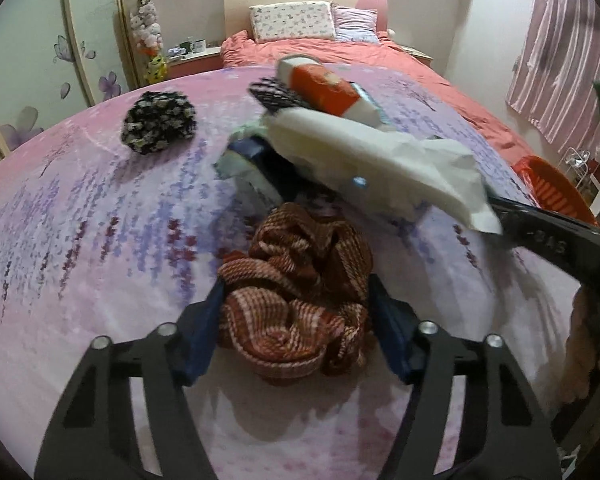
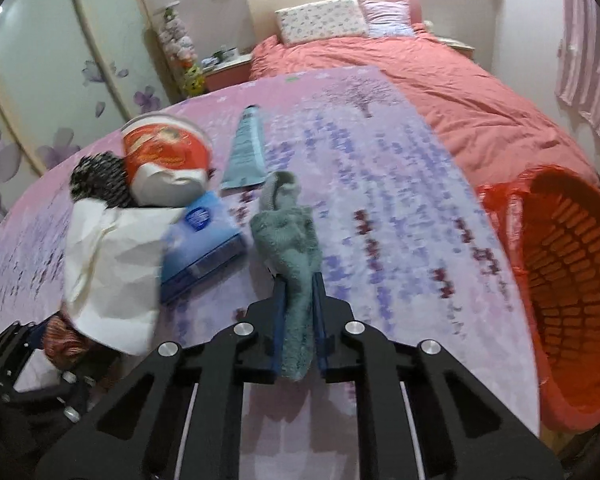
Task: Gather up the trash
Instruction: 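Grasp the brown plaid scarf with the left gripper while the right grasps the green towel, then lift the scarf and towel over the orange basket and open both grippers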
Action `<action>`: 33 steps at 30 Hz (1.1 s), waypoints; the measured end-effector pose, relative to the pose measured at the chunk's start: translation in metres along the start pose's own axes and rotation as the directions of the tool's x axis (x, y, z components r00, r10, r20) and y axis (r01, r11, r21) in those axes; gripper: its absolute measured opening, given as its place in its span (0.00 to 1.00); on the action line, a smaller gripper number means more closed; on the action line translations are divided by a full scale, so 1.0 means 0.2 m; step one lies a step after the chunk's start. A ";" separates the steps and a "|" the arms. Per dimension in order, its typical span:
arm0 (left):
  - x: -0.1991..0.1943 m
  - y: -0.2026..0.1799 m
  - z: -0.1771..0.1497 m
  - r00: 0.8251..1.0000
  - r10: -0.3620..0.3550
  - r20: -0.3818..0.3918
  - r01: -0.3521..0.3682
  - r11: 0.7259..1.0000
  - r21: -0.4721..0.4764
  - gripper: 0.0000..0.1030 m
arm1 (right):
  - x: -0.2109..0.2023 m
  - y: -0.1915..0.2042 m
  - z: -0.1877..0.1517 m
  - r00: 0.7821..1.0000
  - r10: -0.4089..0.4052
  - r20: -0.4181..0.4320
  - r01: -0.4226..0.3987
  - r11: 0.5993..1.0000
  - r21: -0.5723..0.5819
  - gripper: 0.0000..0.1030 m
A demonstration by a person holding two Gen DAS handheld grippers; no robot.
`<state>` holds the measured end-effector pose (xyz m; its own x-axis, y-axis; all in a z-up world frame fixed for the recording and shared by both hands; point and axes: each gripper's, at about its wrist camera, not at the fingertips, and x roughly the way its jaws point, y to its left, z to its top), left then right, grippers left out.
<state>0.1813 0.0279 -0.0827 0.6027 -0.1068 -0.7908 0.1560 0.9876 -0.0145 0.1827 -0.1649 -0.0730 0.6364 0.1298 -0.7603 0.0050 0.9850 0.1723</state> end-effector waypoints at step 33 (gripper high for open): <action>0.09 0.34 0.10 0.999 0.054 -0.002 -0.054 0.993 -0.105 0.77 | 0.04 -0.01 0.02 0.999 -0.031 0.011 0.031 0.999 0.036 0.23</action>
<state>0.2191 0.0915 -0.0858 0.6089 -0.0527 -0.7915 0.0398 0.9986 -0.0359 0.1917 -0.1669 -0.0768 0.6446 0.0975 -0.7583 0.0526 0.9838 0.1712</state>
